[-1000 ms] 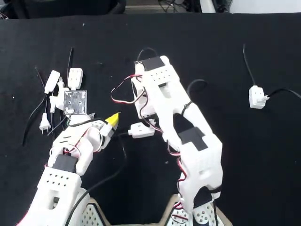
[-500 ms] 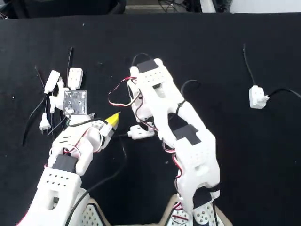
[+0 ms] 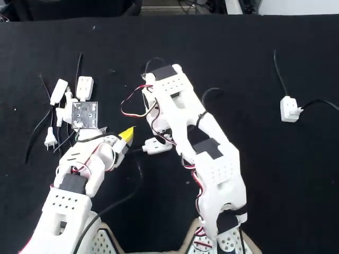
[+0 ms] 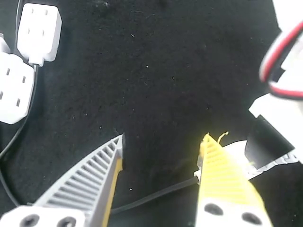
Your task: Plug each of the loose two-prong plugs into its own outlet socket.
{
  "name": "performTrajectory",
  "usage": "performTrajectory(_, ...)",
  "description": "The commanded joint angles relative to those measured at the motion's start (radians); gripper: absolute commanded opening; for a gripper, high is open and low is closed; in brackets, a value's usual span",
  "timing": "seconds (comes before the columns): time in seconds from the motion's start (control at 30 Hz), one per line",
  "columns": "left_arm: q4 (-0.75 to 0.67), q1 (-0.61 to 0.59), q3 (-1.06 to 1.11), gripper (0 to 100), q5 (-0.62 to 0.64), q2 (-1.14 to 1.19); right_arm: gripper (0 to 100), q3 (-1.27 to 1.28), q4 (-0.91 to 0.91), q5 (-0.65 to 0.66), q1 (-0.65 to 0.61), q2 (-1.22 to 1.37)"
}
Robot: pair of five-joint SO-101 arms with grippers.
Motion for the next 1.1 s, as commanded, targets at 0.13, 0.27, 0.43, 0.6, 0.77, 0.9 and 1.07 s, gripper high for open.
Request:
performTrajectory(0.13,-0.009,-0.010,-0.013,26,-0.003,-0.014,9.1,0.136,-0.144,0.006,-0.049,-0.119)
performTrajectory(0.27,-0.011,-0.012,-0.013,26,-0.003,-0.014,20.9,0.177,-0.172,0.014,-0.052,-0.203)
performTrajectory(0.43,-0.012,-0.038,-0.018,26,-0.003,-0.014,19.1,0.176,-0.169,0.057,-0.052,-0.338)
performTrajectory(0.6,-0.011,-0.153,-0.039,26,0.055,-0.014,19.1,0.151,-0.195,0.157,-0.052,-0.420)
performTrajectory(0.77,-0.014,-0.344,-0.051,26,0.210,-0.014,19.2,0.073,-0.183,0.422,-0.078,-0.443)
performTrajectory(0.9,-0.014,-0.486,-0.079,26,0.292,-0.014,19.2,0.096,-0.109,0.681,-0.163,-0.430)
performTrajectory(1.07,-0.014,-0.522,-0.082,26,0.307,-0.014,19.2,0.202,-0.086,0.924,-0.215,-0.375)
